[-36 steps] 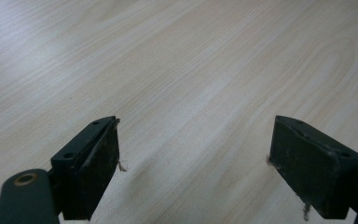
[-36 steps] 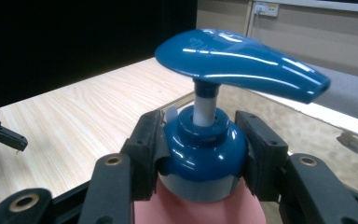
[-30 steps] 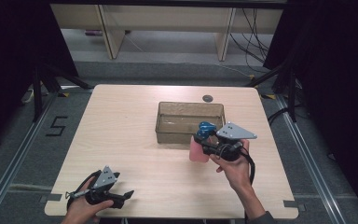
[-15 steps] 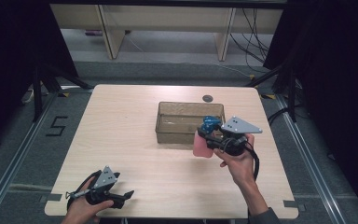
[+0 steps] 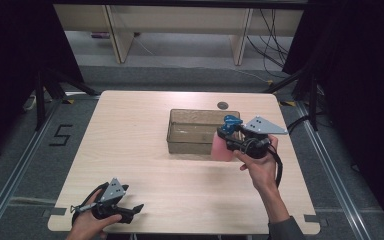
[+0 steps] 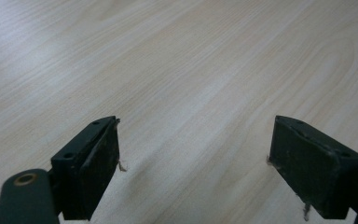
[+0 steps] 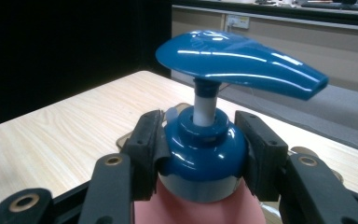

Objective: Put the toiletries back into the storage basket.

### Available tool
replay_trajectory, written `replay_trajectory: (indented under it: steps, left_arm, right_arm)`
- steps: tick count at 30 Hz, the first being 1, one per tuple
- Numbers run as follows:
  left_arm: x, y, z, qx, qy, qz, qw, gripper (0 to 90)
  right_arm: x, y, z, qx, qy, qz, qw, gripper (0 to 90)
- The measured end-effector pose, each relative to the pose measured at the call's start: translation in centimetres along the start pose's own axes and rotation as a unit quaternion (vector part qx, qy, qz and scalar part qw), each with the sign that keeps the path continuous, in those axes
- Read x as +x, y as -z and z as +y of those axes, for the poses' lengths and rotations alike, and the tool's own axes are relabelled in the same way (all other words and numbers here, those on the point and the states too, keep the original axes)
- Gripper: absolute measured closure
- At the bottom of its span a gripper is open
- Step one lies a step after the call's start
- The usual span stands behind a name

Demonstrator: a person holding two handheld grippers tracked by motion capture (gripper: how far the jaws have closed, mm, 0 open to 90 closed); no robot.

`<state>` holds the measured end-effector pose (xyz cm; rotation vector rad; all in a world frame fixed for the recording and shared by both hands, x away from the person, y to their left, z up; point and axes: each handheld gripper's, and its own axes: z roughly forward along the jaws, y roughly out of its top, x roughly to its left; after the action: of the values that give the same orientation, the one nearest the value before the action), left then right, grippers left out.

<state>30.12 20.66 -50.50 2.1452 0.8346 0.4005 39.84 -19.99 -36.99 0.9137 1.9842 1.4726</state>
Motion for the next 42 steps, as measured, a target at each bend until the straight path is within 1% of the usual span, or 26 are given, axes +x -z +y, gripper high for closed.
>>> replay_trajectory:
  steps: [1,3,4,5,7,8,9,14,16,18,19,21,22,23,24,25,26,27,32,33,34,35,36,37,38,42]
  left_arm:
    - [0.2,0.1,0.0,0.006,-0.011,0.005,0.9999,15.4]
    - [0.2,0.1,0.0,0.007,-0.012,0.005,0.9999,15.4]
    - [0.0,0.0,0.0,0.001,-0.001,0.0,1.0,15.4]
    - [0.0,0.0,0.0,0.0,0.001,-0.001,1.0,15.4]
    - [0.0,0.0,0.0,0.0,0.001,0.0,1.0,15.4]
    - [0.0,0.0,0.0,0.001,0.001,0.0,1.0,15.4]
    - [0.1,0.1,0.0,0.007,-0.009,0.002,0.9999,15.4]
    - [0.0,0.0,0.0,0.001,0.001,0.0,1.0,15.4]
    - [0.0,0.0,0.0,0.001,0.001,0.0,1.0,15.4]
    - [0.2,0.1,0.1,0.006,-0.017,0.005,0.9998,15.4]
    - [0.0,0.0,0.0,0.001,0.001,0.0,1.0,15.4]
    - [0.0,0.0,0.0,0.001,0.0,0.0,1.0,15.4]
    - [0.2,0.1,0.0,0.006,-0.011,0.004,0.9999,15.4]
    - [0.2,0.1,0.1,0.005,-0.013,0.005,0.9999,15.4]
    - [0.2,0.1,0.0,0.006,-0.014,0.005,0.9999,15.4]
    - [0.2,0.1,0.0,0.006,-0.012,0.004,0.9999,15.4]
    - [0.2,0.1,0.0,0.006,-0.012,0.004,0.9999,15.4]
    - [0.0,0.0,0.0,0.001,0.001,0.0,1.0,15.4]
    - [0.1,0.0,0.1,0.007,-0.017,0.002,0.9998,15.4]
    - [-0.1,-0.1,0.0,0.001,-0.003,-0.003,1.0,15.4]
    - [-0.1,0.0,0.0,0.001,-0.002,-0.003,1.0,15.4]
    - [-0.1,0.0,0.0,0.0,-0.001,-0.003,1.0,15.4]
    - [0.1,0.1,0.1,0.005,-0.012,0.003,0.9999,15.4]
    - [-0.1,0.0,0.0,-0.001,-0.001,-0.002,1.0,15.4]
    - [-0.1,0.0,0.0,0.0,0.0,-0.002,1.0,15.4]
    - [-0.1,0.0,0.0,0.0,-0.001,-0.003,1.0,15.4]
  right_arm:
    - [-0.1,-0.1,0.0,-0.005,-0.003,0.001,1.0,53.6]
    - [-0.4,-0.1,0.0,-0.005,-0.007,-0.001,1.0,53.6]
    - [-0.6,-0.1,0.0,-0.006,0.003,-0.013,0.9999,53.6]
    - [-0.5,-0.1,0.0,-0.002,-0.011,-0.009,0.9999,53.6]
    - [-0.9,-0.3,0.0,-0.004,-0.005,-0.009,0.9999,53.6]
    - [-1.1,-0.2,0.1,-0.002,0.003,-0.018,0.9998,53.6]
    - [-1.1,-0.3,0.1,-0.004,-0.006,-0.017,0.9998,53.6]
    - [-1.7,-0.4,0.3,-0.003,-0.018,-0.027,0.9995,53.6]
    - [-2.2,-0.5,0.4,-0.008,-0.003,-0.031,0.9995,53.6]
    - [-2.4,-0.7,0.4,-0.003,-0.016,-0.028,0.9995,53.6]
    - [-2.4,-0.7,0.5,-0.003,-0.014,-0.032,0.9994,53.6]
    - [-2.8,-0.8,0.5,-0.005,-0.008,-0.04,0.9991,53.6]
    - [-2.9,-1.0,0.5,-0.009,-0.01,-0.042,0.999,53.6]
    - [-2.9,-1.0,0.5,-0.002,-0.024,-0.038,0.999,53.6]
    - [-3.1,-1.0,0.5,-0.001,-0.022,-0.043,0.9988,53.6]
    - [-3.2,-1.1,0.5,-0.01,-0.022,-0.045,0.9987,53.6]
    - [-3.3,-1.1,0.6,0.0,-0.031,-0.045,0.9985,53.6]
    - [-3.4,-1.2,0.5,-0.005,-0.029,-0.042,0.9987,53.6]
    - [-4.1,-1.6,0.7,-0.005,-0.028,-0.057,0.998,53.6]
    - [-4.2,-1.7,0.7,-0.004,-0.028,-0.054,0.9981,53.6]
    - [-4.2,-1.8,0.7,0.003,-0.034,-0.059,0.9977,53.6]
    - [-4.4,-1.9,0.7,-0.001,-0.029,-0.059,0.9978,53.6]
    - [-4.5,-2.1,0.7,-0.002,-0.032,-0.059,0.9978,53.6]
    - [-4.7,-2.2,0.7,-0.005,-0.028,-0.062,0.9977,53.6]
    - [-4.7,-2.3,0.7,0.001,-0.035,-0.061,0.9975,53.6]
    - [-5.1,-2.7,0.7,0.0,-0.033,-0.063,0.9975,53.6]
